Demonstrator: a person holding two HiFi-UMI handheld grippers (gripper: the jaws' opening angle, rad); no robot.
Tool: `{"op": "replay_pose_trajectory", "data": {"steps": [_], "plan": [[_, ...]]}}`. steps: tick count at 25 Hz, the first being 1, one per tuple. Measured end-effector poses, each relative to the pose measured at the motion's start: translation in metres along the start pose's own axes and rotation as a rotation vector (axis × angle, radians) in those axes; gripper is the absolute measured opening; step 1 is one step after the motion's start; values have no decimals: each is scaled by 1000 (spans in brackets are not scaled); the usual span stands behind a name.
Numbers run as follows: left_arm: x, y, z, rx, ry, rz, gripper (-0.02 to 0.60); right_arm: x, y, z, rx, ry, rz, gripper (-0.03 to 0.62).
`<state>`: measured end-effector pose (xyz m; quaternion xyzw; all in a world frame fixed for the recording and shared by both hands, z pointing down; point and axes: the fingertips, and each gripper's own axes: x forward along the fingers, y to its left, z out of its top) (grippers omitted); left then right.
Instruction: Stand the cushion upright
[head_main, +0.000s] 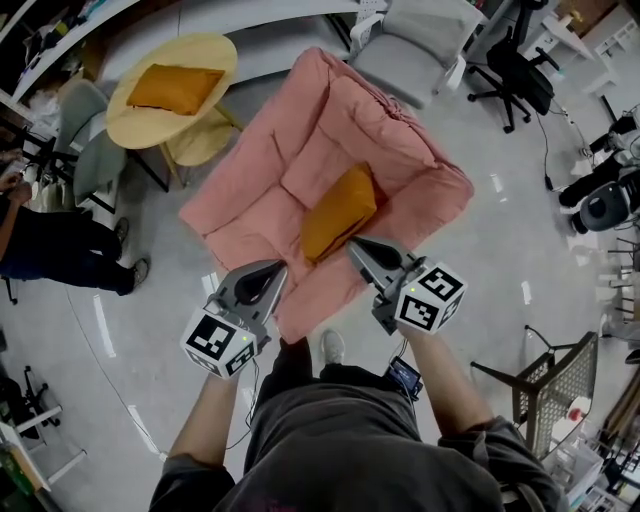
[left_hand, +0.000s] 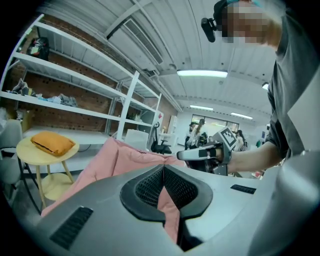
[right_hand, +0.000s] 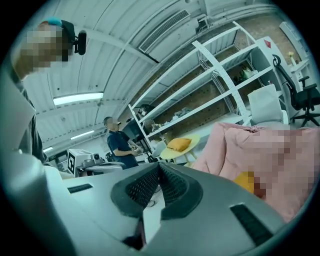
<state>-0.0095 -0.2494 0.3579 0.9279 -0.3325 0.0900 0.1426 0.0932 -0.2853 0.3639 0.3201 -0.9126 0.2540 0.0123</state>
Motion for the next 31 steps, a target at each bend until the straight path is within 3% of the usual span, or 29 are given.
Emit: {"op": "replay_pose_trajectory", "data": {"steps": [31], "plan": [[4, -1, 14, 5, -18, 6, 12, 6, 16, 4, -57, 43, 32, 15]]}}
